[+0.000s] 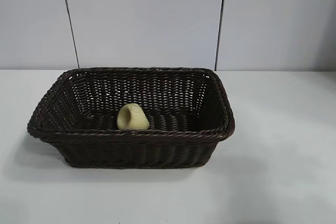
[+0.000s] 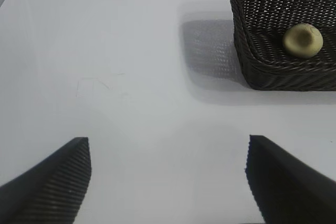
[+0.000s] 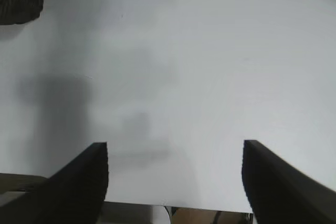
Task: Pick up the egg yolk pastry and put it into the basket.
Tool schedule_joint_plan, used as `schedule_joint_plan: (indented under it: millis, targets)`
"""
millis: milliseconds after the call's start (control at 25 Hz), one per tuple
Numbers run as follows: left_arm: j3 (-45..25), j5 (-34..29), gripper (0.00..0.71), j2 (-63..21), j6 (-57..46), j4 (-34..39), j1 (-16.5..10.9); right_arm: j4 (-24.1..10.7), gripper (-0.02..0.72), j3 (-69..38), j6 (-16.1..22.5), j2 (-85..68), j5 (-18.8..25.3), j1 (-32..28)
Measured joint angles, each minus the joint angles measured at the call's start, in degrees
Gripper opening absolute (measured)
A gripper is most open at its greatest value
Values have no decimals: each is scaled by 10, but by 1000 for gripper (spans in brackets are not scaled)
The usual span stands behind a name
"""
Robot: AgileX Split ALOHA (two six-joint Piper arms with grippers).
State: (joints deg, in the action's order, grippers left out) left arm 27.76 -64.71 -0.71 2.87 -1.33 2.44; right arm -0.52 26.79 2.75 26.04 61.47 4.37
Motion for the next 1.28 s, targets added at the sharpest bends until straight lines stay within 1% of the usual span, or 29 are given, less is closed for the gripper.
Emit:
schedule_joint_plan:
  millis: [80, 520, 680, 1040, 1280]
  targets:
    - [0, 0, 589, 0, 0, 0, 0, 5, 517, 0, 0, -8, -1, 0]
    - [0, 0, 589, 0, 0, 0, 0, 5, 517, 0, 0, -19, -2, 0]
    - [0, 0, 589, 0, 0, 0, 0, 5, 517, 0, 0, -74, -2, 0]
    - [0, 0, 589, 0, 0, 0, 0, 5, 517, 0, 0, -257, 3, -1]
    - [0, 0, 589, 0, 0, 0, 0, 5, 517, 0, 0, -270, 3, -1]
